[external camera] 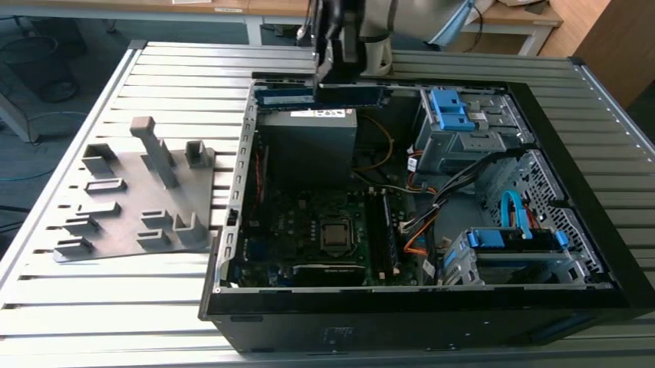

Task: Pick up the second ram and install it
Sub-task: 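Pick up the second ram and move it above second insertion slot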

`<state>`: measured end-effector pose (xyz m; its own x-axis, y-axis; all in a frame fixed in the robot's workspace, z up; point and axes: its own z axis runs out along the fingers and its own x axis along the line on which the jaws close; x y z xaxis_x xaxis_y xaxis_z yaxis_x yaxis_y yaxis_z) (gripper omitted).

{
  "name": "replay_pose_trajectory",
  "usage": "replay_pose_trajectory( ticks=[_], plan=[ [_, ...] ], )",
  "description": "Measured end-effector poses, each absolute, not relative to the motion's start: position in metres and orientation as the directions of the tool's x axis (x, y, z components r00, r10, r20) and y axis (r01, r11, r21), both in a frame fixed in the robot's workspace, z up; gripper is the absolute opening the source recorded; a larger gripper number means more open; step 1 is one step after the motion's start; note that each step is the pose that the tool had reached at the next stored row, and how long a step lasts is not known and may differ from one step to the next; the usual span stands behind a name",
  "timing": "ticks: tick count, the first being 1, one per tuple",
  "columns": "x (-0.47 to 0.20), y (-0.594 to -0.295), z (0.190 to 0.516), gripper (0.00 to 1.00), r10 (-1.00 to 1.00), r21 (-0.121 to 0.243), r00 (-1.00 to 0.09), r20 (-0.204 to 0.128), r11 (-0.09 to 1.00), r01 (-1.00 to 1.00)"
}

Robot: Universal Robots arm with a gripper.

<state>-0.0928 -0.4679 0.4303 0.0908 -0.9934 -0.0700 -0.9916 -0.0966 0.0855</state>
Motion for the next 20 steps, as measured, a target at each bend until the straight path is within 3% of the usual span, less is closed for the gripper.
replay_pose_trajectory(
  ticks=[9, 15, 20],
  plan=[
    [-0.085, -0.468, 0.416, 0.14, -0.997, 0.086, -0.012, -0.071, 0.006, -0.996],
    [-0.085, -0.468, 0.413, 0.14, -0.991, 0.087, -0.057, -0.119, 0.047, -0.995],
    [-0.071, -0.469, 0.404, 0.14, -0.991, 0.087, -0.058, -0.121, 0.047, -0.995]
  ],
)
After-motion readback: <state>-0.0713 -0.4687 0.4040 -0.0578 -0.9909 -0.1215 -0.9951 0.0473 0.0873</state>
